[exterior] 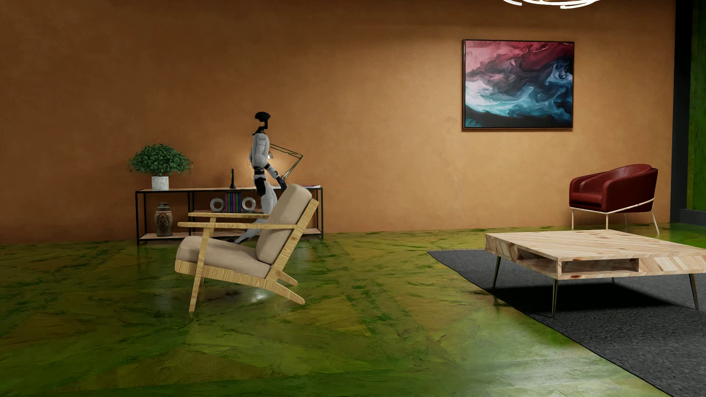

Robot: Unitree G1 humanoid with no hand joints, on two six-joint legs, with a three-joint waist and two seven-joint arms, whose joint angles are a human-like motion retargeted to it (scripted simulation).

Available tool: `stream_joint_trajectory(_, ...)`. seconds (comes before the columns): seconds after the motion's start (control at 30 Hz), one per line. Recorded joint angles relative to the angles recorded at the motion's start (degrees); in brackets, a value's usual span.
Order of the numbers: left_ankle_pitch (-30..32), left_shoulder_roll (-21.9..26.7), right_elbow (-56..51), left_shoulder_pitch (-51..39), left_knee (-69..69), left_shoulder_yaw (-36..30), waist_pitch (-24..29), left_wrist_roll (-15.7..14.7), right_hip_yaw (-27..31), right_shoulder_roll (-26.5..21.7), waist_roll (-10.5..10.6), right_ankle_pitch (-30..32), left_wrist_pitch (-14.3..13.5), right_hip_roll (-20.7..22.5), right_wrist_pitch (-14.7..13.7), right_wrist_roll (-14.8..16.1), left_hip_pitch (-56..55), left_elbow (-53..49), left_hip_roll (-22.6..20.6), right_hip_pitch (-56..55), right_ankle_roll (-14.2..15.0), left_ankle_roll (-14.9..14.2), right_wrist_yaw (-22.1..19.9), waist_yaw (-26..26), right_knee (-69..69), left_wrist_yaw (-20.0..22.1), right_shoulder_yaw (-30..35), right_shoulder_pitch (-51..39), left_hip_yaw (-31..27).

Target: Go to the armchair

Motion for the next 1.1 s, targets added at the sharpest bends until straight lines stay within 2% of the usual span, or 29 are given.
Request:
stream_joint_trajectory(0.03,-1.84,0.41,3.74,-2.2,-0.91,-0.55,0.16,0.83,4.03,-0.44,-1.0,5.74,-0.66,-2.87,0.42,-1.94,2.96,-1.03,-1.78,-5.81,-1.94,0.22,4.17,-0.46,9.12,-0.73,3.67,-0.05,0.7)
stream_joint_trajectory(0.07,-3.95,1.16,6.14,-4.18,-0.29,-0.89,0.43,1.27,6.64,-1.19,-1.89,0.67,-2.83,-4.82,-0.07,-3.48,4.8,-1.89,-3.66,-10.52,-3.83,0.31,7.95,-1.11,14.98,-0.52,6.27,0.82,0.75)
stream_joint_trajectory(0.1,-6.09,1.83,7.0,-7.29,0.67,-0.24,0.68,1.11,8.27,-0.56,-2.57,-3.91,-4.12,-5.02,-0.22,-4.23,6.43,-3.17,-5.04,-14.53,-6.88,0.19,8.72,-1.99,17.82,0.0,6.68,3.18,-0.19)
stream_joint_trajectory(0.13,-7.96,2.25,7.55,-9.41,1.3,0.91,0.86,0.27,9.52,0.8,-2.97,-6.05,-5.33,-3.69,0.09,-3.66,8.12,-5.48,-6.09,-18.08,-9.11,0.0,7.62,-3.05,17.75,1.38,5.26,5.39,-1.6)
stream_joint_trajectory(0.2,-11.54,3.24,7.71,-12.44,2.69,1.74,1.07,-2.33,12.21,4.07,-2.88,-10.98,-8.2,2.59,0.6,-1.75,11.25,-12.17,-7.1,-23.64,-8.15,-0.61,3.43,-5.27,10.16,4.2,0.97,10.25,-4.72)
stream_joint_trajectory(0.23,-12.78,4.46,7.86,-13.62,3.05,0.69,1.06,-3.58,11.65,5.82,-2.59,-12.02,-9.9,4.8,0.5,-0.8,12.75,-15.42,-7.33,-25.4,-7.76,-0.19,2.02,-6.22,3.23,4.95,-0.84,12.37,-6.47)
stream_joint_trajectory(0.27,-13.72,6.02,8.45,-14.85,3.23,-0.88,0.98,-4.32,11.08,7.13,-2.25,-12.56,-11.01,7.24,0.59,-1.03,14.16,-17.98,-7.54,-26.74,-8.11,0.38,1.64,-7.12,-4.95,5.61,-1.46,13.95,-8.19)
stream_joint_trajectory(0.3,-15.11,7.46,9.17,-16.13,3.1,-2.45,0.81,-4.91,10.67,8.17,-1.91,-11.51,-11.38,9.7,0.47,-1.6,15.78,-19.74,-7.69,-27.62,-7.99,-0.35,2.1,-7.86,-13.97,5.87,-1.46,15.07,-9.47)
stream_joint_trajectory(0.37,-16.45,9.18,10.19,-18.32,1.25,-5.0,0.24,-6.27,4.22,9.12,-1.3,-6.8,-10.43,12.55,-0.32,-3.37,19.54,-21.09,-8.44,-27.77,-3.0,-0.69,4.61,-8.4,-33.1,5.19,-0.46,16.17,-11.41)
stream_joint_trajectory(0.4,-17.01,9.4,9.99,-18.86,0.46,-5.97,-0.03,-6.48,-0.22,9.26,-1.06,-6.24,-9.44,13.52,-0.81,-3.8,21.57,-20.88,-8.93,-27.37,5.06,-0.51,6.52,-8.39,-40.0,5.18,-0.32,16.47,-12.28)
stream_joint_trajectory(0.43,-17.73,9.21,9.51,-18.93,0.79,-6.79,-0.16,-6.47,-2.49,9.07,-0.83,-6.74,-8.5,14.19,-1.06,-4.6,23.48,-20.17,-9.3,-27.45,8.38,-0.4,6.86,-8.45,-41.56,5.12,-0.31,16.61,-13.0)
stream_joint_trajectory(0.47,-18.01,8.85,8.88,-18.53,1.74,-7.56,-0.22,-6.44,-3.42,9.1,-0.53,-4.39,-7.9,14.24,-1.23,-5.23,25.03,-19.19,-9.26,-27.15,2.93,-0.24,6.39,-8.67,-39.72,5.15,-0.56,16.49,-13.82)
stream_joint_trajectory(0.53,-15.25,8.4,7.68,-16.58,5.72,-9.81,-0.41,-6.12,-6.32,10.53,0.63,-2.59,-5.95,15.7,-0.89,-4.82,27.23,-15.19,-7.07,-23.08,-13.38,-0.58,4.89,-9.42,-39.84,4.47,-3.0,15.79,-15.86)
stream_joint_trajectory(0.57,-10.67,8.09,7.71,-15.17,12.06,-10.9,-0.33,-5.91,-7.63,11.36,1.65,-4.36,-4.92,16.36,-0.24,-4.45,26.0,-12.06,-5.16,-20.87,-14.42,-1.89,3.26,-9.75,-39.19,4.16,-4.92,15.02,-16.44)
stream_joint_trajectory(0.6,-4.61,7.9,8.15,-13.8,21.88,-12.35,-0.12,-5.29,-9.19,12.03,2.62,-6.96,-2.84,16.55,0.52,-4.01,22.45,-7.97,-3.2,-19.18,-14.38,-8.78,2.39,-10.02,-37.42,3.04,-6.96,13.86,-17.59)
stream_joint_trajectory(0.63,2.09,8.18,8.46,-12.96,33.58,-15.29,0.14,-4.14,-11.11,12.39,3.29,-9.46,-0.65,16.48,0.98,-3.71,17.51,-3.71,-1.36,-17.03,-14.37,-19.2,1.71,-10.26,-36.08,-0.09,-8.85,12.58,-19.27)
stream_joint_trajectory(0.67,8.07,9.34,8.31,-12.34,44.76,-19.55,0.42,-1.93,-13.31,12.22,3.68,-11.5,0.1,16.41,1.41,-4.13,11.77,-0.5,1.21,-14.0,-13.9,-22.74,1.83,-10.68,-36.24,-5.54,-9.86,10.59,-18.16)
stream_joint_trajectory(0.7,7.64,10.8,7.95,-11.76,53.28,-22.38,0.69,-0.37,-15.0,11.7,4.04,-13.38,-0.16,16.53,1.15,-4.44,6.28,1.23,5.96,-11.12,-13.14,-23.32,1.55,-10.63,-36.43,-10.68,-10.54,8.81,-16.93)
stream_joint_trajectory(0.73,4.32,11.67,7.17,-10.6,58.88,-21.98,0.93,-0.3,-15.88,11.06,4.45,-15.03,0.13,16.74,0.65,-4.29,1.05,1.54,10.09,-8.48,-12.31,-21.06,0.47,-9.93,-36.57,-12.73,-11.39,7.02,-16.83)
stream_joint_trajectory(0.77,2.87,11.73,6.42,-8.69,61.38,-18.29,1.07,-1.9,-16.21,9.95,4.79,-16.28,0.8,16.97,-0.72,-4.28,-3.82,0.83,12.65,-5.9,-11.43,-14.77,-0.64,-8.78,-37.0,-10.1,-12.06,6.01,-16.44)
stream_joint_trajectory(0.8,1.85,10.82,5.32,-6.75,61.0,-12.65,1.16,-4.46,-16.13,9.04,4.94,-17.51,1.24,17.1,-1.81,-4.02,-8.2,-0.44,14.22,-3.79,-10.51,-11.66,-1.24,-7.38,-37.01,-4.62,-12.39,4.35,-15.99)
stream_joint_trajectory(0.87,-1.98,9.26,2.03,-2.71,53.0,-3.05,1.16,-8.08,-15.42,6.48,4.85,-20.64,0.68,16.78,-3.88,-3.52,-15.18,-2.57,13.16,-0.45,-8.38,-10.23,-1.82,-4.75,-35.32,5.78,-11.48,1.77,-16.76)
stream_joint_trajectory(0.9,-1.64,8.68,0.11,-1.25,45.23,-0.66,1.01,-8.3,-14.96,5.09,4.7,-22.15,0.42,16.6,-4.95,-3.29,-17.34,-2.87,12.76,1.11,-7.21,-10.44,-1.89,-3.75,-34.61,8.57,-10.62,0.74,-16.85)
stream_joint_trajectory(0.93,-0.28,8.11,-1.7,-0.03,34.57,0.42,0.74,-7.76,-14.41,3.81,4.56,-23.65,0.61,16.52,-5.63,-2.87,-18.08,-2.74,12.63,2.85,-5.93,-10.46,-2.03,-2.99,-34.25,9.53,-9.91,-0.2,-16.33)
stream_joint_trajectory(0.97,2.48,7.46,-3.26,0.86,21.1,0.5,0.37,-7.26,-13.79,2.7,4.39,-24.77,0.74,16.44,-5.64,-2.44,-17.17,-2.08,12.04,4.81,-4.54,-11.01,-2.03,-2.42,-34.43,8.17,-9.33,-1.07,-15.85)
stream_joint_trajectory(1.0,4.98,6.96,-4.51,1.73,6.72,-0.26,-0.02,-6.42,-12.88,2.02,4.16,-25.29,0.78,16.32,-5.62,-1.63,-14.92,-1.16,10.99,7.18,-3.1,-11.95,-2.24,-2.02,-35.52,4.74,-8.84,-1.95,-15.93)
stream_joint_trajectory(1.03,4.03,6.35,-5.38,2.55,-3.84,-0.99,-0.27,-5.49,-11.84,1.52,3.89,-25.31,0.86,15.88,-5.38,-1.04,-12.57,-0.6,10.16,9.52,-1.78,-16.52,-2.23,-1.85,-35.94,0.57,-8.21,-2.74,-15.23)
stream_joint_trajectory(1.07,5.11,5.42,-5.61,2.69,-4.45,-1.69,-0.33,-4.49,-10.81,0.9,3.58,-25.2,1.34,14.67,-4.92,-0.48,-11.62,-0.12,9.85,11.2,-0.33,-19.65,-2.33,-1.79,-35.42,-3.55,-7.55,-3.74,-13.35)
stream_joint_trajectory(1.1,10.44,4.43,-6.02,2.1,-2.93,-2.2,-0.33,-3.4,-9.86,0.7,3.13,-24.31,1.81,12.61,-4.35,0.41,-10.73,0.61,8.07,12.53,0.97,-11.79,-2.75,-1.59,-33.86,-6.34,-7.83,-3.75,-12.74)
